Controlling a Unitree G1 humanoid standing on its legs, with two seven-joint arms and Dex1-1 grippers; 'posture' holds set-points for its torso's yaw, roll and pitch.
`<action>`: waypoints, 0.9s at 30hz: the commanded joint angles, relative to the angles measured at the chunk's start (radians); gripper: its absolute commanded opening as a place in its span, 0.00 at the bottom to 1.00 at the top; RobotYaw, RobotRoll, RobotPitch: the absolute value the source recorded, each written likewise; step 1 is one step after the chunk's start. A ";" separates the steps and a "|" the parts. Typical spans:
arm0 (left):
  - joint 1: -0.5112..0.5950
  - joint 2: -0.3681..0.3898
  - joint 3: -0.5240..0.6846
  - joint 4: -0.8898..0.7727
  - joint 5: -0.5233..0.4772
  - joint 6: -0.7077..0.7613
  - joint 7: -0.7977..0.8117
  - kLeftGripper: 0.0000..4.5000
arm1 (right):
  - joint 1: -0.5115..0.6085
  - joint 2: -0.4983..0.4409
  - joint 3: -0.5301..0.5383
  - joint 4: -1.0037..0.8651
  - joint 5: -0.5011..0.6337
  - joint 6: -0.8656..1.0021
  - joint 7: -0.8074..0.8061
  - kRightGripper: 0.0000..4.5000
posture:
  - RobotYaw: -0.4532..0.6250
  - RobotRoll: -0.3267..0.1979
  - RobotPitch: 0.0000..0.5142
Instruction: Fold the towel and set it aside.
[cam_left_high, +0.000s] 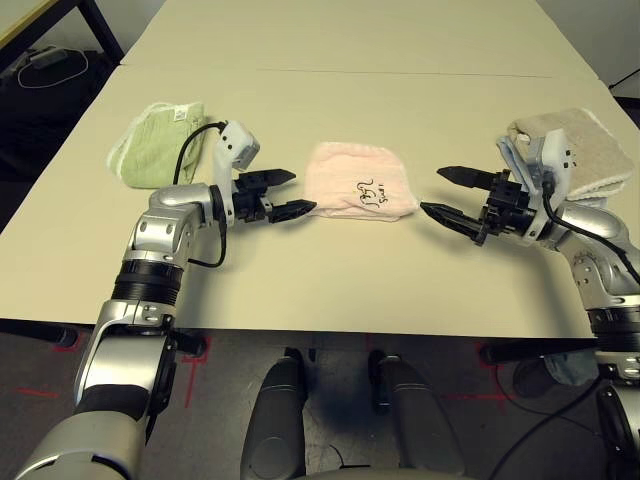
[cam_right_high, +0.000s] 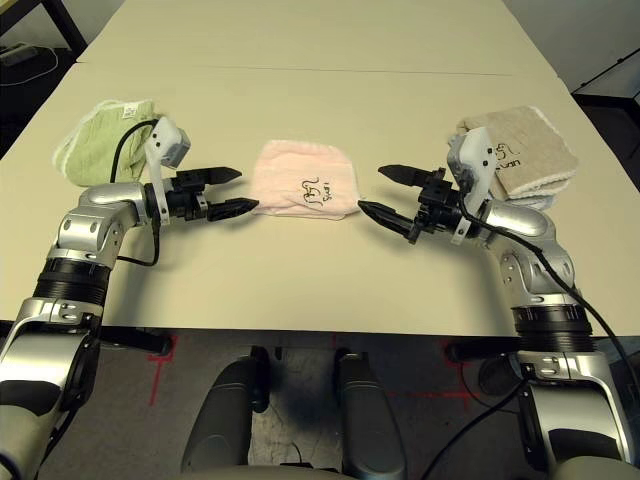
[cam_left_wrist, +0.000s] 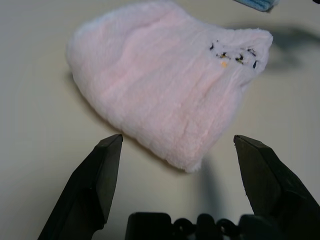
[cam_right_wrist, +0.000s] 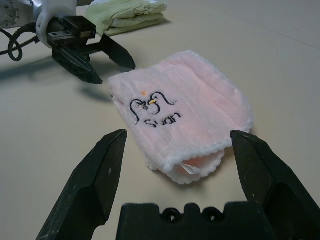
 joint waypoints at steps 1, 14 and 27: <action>-0.032 -0.025 0.034 0.024 -0.062 0.171 0.029 1.00 | 0.008 -0.011 -0.001 -0.026 0.001 -0.006 -0.001 0.99 | 0.44 0.62 0.35; -0.119 -0.037 0.172 0.052 -0.251 0.720 0.132 1.00 | 0.000 -0.006 0.004 -0.020 -0.004 -0.015 -0.011 0.99 | 0.44 0.62 0.35; -0.224 -0.099 0.189 0.195 -0.280 0.800 0.188 1.00 | -0.019 -0.004 0.007 0.013 -0.016 -0.041 -0.010 0.99 | 0.44 0.62 0.34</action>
